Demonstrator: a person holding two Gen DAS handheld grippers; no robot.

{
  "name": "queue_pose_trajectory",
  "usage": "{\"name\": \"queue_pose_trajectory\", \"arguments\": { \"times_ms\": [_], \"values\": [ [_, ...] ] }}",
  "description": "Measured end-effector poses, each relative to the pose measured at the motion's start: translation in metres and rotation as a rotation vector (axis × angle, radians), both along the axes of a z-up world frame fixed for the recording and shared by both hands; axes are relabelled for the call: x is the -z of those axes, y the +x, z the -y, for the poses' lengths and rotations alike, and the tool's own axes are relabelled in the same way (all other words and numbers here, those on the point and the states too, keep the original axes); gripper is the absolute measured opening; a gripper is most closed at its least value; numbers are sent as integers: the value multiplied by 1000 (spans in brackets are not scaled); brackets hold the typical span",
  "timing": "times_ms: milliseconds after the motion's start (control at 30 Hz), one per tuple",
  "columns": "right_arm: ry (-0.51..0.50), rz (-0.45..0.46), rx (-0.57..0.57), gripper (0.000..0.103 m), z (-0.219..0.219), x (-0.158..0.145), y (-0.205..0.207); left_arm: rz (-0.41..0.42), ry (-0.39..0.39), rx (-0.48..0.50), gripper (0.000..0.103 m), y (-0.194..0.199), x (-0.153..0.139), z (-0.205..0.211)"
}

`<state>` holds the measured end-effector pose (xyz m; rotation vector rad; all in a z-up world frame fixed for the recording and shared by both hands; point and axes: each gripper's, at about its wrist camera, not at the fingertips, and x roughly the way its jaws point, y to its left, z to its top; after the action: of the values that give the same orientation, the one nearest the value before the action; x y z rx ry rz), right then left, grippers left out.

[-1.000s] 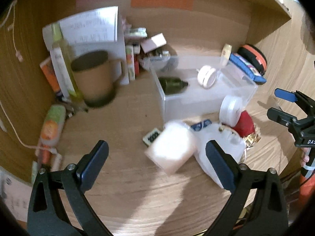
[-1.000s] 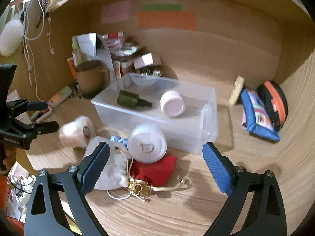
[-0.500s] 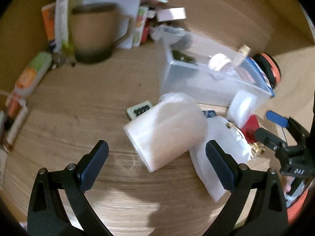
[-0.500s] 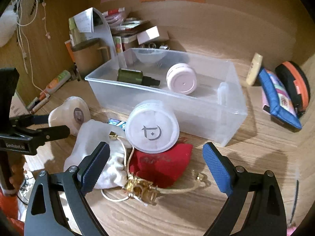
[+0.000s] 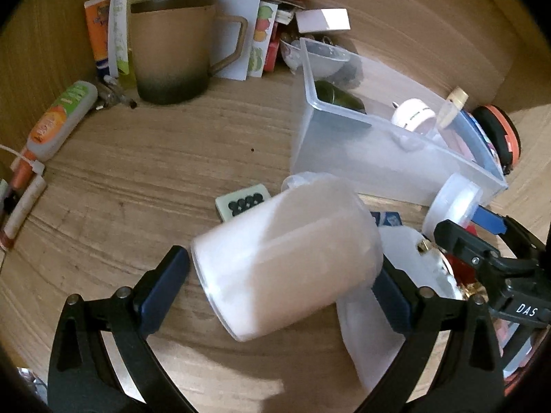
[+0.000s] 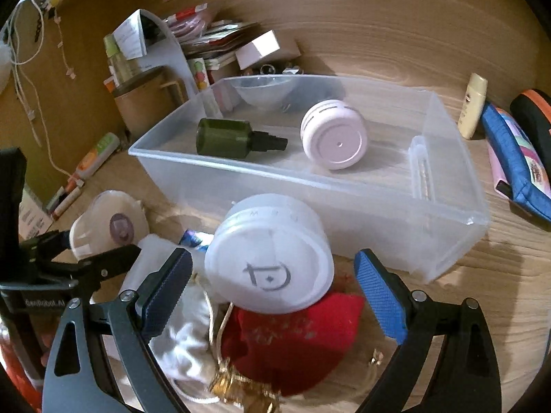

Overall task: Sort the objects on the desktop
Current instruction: 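Grasp the white tape roll with the left gripper while the right grasps the white container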

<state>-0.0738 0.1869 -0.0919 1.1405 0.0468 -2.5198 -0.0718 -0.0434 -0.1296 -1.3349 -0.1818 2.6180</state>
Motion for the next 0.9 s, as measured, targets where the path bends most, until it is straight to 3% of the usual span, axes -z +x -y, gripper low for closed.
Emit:
{"name": "queue_pose_trajectory", "arguments": {
  "times_ms": [100, 167, 233, 433, 633, 900],
  "values": [
    [-3, -9, 6, 86, 1, 1, -2, -27, -14, -20, 100, 2, 0, -1],
    [-1, -13, 1, 71, 3, 1, -2, -40, -12, -15, 93, 3, 0, -2],
    [10, -14, -8, 63, 5, 2, -2, -53, -16, -11, 86, 4, -1, -5],
    [21, -61, -36, 62, 9, -3, 8, -68, -36, -28, 85, 8, 1, -7],
    [-33, -87, -32, 62, 2, -12, 13, -94, -81, -65, 85, 14, -2, -4],
    [-84, -104, -33, 62, -7, -20, 15, -154, -102, -103, 85, 29, -24, 11]
  ]
}}
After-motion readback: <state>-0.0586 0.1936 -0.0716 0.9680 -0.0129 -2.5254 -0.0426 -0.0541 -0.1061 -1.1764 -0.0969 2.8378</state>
